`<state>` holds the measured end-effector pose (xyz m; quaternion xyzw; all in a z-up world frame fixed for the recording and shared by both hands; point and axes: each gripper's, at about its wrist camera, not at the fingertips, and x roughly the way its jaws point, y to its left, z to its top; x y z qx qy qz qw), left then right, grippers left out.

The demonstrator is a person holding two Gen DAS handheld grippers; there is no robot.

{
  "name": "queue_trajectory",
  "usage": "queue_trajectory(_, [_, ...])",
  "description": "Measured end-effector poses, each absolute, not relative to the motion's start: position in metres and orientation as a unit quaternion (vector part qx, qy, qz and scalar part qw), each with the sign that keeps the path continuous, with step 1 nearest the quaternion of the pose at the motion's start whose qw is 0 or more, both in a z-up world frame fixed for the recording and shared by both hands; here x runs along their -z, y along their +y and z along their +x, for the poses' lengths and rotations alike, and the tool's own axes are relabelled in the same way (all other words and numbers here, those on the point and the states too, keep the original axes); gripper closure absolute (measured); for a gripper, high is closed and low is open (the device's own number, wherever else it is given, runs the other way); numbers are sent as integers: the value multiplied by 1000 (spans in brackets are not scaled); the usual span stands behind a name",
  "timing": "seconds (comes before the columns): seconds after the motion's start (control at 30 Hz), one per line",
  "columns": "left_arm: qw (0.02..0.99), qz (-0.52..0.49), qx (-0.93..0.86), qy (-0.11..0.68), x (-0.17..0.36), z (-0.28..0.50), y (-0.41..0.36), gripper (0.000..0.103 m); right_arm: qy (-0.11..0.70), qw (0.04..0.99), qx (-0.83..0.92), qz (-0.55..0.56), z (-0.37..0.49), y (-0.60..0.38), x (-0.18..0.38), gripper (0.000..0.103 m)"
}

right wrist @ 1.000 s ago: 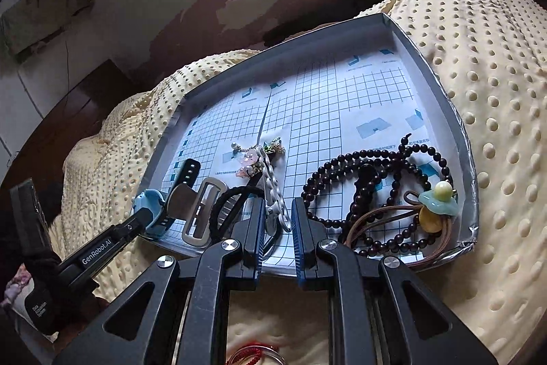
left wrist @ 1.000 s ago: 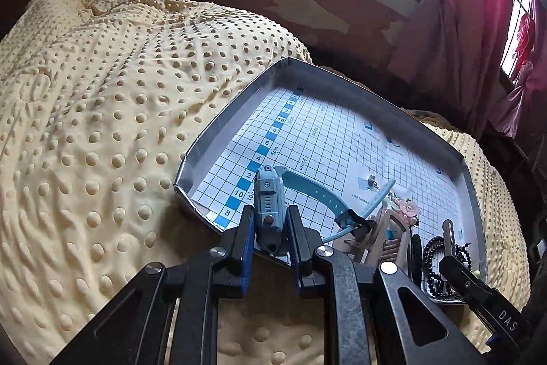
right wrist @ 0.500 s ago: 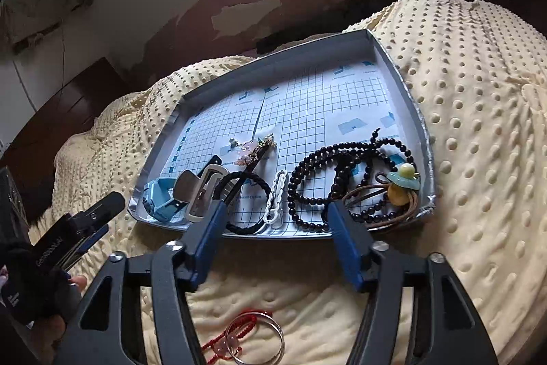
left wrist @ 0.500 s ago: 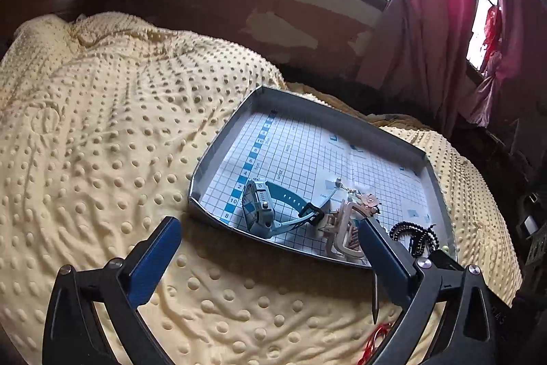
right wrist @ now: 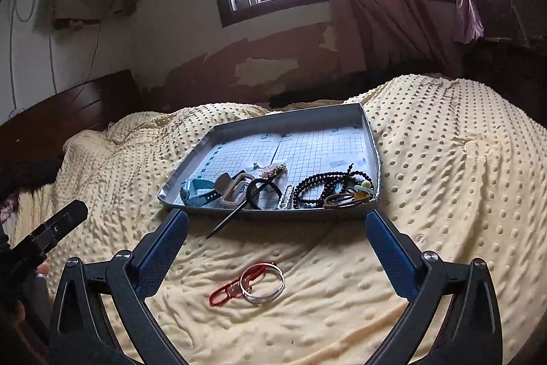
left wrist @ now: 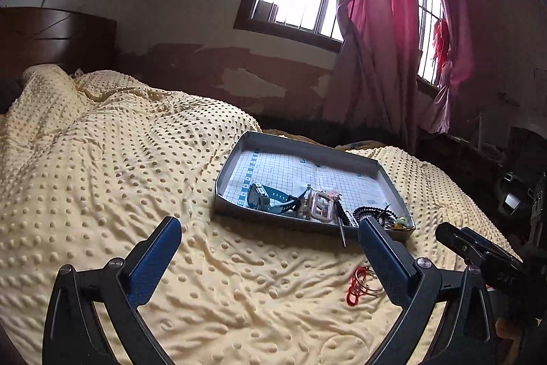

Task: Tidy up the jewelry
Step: 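Pull both tools back from the tray toward the red bracelet and hoops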

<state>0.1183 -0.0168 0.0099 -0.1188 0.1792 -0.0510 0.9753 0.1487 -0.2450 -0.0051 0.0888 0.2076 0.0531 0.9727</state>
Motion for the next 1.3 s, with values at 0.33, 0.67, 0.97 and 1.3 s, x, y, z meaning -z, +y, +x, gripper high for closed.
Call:
queue_trajectory(0.33, [982, -113, 64, 136, -14, 53, -14, 0, 148, 987, -51, 29, 59, -229, -15, 1])
queue_trajectory(0.67, [977, -117, 55, 172, 1, 3, -16, 0, 169, 984, -42, 31, 4, -235, -7, 1])
queue_trajectory(0.97, [969, -131, 24, 210, 13, 3, -6, 0, 217, 974, -25, 50, 1, -245, 11, 1])
queue_trajectory(1.3, [961, -100, 58, 252, 11, 17, -19, 0, 296, 951, -41, 85, 37, -259, 22, 1])
